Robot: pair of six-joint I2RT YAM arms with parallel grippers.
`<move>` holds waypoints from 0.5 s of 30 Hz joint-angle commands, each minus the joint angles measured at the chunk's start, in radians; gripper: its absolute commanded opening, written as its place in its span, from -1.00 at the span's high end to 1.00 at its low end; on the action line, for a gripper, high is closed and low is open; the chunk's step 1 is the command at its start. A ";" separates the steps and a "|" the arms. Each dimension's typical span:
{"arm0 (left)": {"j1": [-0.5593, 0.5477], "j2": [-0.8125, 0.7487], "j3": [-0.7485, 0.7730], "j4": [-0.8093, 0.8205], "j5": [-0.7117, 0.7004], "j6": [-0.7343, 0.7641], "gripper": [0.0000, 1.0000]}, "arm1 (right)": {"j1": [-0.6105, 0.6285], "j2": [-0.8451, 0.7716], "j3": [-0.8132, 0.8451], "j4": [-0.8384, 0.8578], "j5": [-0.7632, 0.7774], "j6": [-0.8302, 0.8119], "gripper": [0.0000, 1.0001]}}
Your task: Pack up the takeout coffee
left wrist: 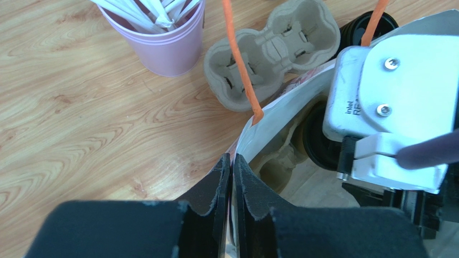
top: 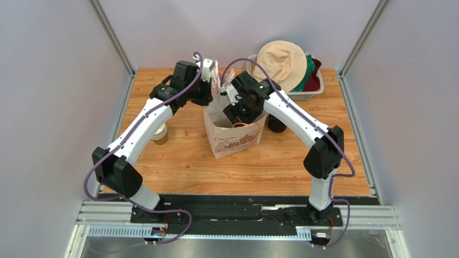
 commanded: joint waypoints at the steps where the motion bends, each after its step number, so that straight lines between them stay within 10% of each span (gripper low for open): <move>1: 0.000 -0.032 0.024 -0.004 0.005 0.009 0.71 | -0.001 -0.062 0.091 -0.029 0.014 -0.018 -0.38; 15: 0.000 -0.038 0.044 -0.043 0.005 0.043 0.71 | -0.014 -0.181 0.271 0.027 0.045 -0.034 -0.41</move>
